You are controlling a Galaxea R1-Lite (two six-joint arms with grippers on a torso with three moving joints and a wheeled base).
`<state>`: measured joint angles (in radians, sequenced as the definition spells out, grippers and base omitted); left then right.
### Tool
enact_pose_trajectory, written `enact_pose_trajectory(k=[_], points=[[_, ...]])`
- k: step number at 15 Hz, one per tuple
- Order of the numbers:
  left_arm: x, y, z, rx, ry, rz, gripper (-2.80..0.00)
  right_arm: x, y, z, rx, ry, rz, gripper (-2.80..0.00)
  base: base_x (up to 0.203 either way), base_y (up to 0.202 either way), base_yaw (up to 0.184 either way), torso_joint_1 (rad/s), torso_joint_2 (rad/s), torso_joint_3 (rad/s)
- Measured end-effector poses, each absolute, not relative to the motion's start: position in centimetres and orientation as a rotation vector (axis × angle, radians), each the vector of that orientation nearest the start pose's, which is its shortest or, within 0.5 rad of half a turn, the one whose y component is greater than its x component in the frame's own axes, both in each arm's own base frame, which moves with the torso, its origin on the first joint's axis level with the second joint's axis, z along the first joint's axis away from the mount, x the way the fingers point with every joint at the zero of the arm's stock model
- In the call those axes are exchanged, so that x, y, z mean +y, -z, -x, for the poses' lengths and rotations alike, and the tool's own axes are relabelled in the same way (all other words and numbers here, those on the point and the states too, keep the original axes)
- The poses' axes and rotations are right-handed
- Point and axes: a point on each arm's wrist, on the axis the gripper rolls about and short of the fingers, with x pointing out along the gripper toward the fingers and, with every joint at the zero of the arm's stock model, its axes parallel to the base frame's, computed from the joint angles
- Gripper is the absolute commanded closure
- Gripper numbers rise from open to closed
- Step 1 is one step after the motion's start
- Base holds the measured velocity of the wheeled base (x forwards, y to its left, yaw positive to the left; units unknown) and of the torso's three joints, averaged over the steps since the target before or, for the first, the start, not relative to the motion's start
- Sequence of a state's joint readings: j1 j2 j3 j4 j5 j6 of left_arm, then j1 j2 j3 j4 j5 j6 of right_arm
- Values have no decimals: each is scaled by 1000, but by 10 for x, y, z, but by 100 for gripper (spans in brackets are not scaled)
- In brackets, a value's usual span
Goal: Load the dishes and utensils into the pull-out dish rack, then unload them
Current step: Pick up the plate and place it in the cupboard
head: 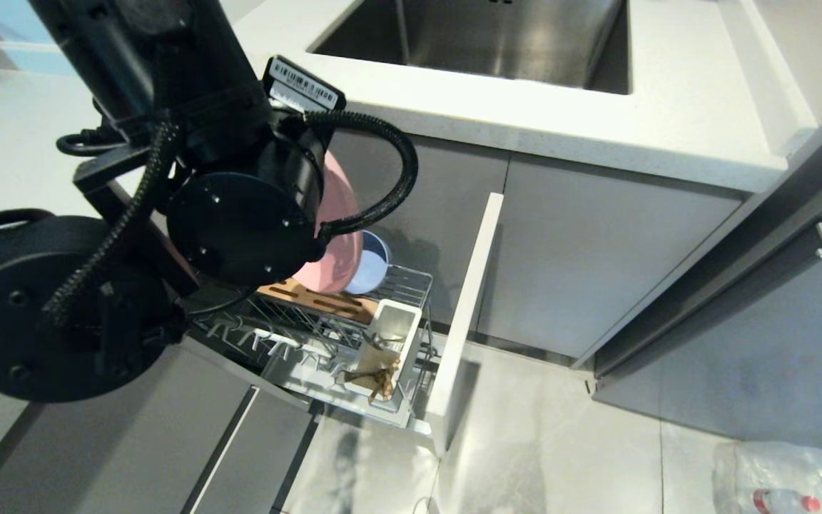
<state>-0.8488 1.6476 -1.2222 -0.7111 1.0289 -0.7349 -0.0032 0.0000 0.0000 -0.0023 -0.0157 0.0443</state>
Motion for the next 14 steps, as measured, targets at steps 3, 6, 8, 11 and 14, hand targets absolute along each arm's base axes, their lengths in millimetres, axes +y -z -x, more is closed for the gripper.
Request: enact_pose_trajectory(k=[3, 6, 8, 11, 14], points=[[-198, -304, -227, -255, -162, 1001, 0, 0, -76, 23, -3, 19, -44, 0, 0, 0, 0, 0, 0, 0], [-190, -297, -231, -288, -138, 1088, 0, 0, -76, 23, -3, 19, -44, 0, 0, 0, 0, 0, 0, 0], [-190, -287, -232, -272, -120, 1113, 0, 0, -76, 23, -3, 19, -44, 0, 0, 0, 0, 0, 0, 0], [-186, -269, -237, -258, -147, 1113, 0, 0, -76, 23, -3, 19, -44, 0, 0, 0, 0, 0, 0, 0], [-182, -257, -241, -253, -166, 1140, 0, 0, -76, 23, -3, 19, -44, 0, 0, 0, 0, 0, 0, 0]])
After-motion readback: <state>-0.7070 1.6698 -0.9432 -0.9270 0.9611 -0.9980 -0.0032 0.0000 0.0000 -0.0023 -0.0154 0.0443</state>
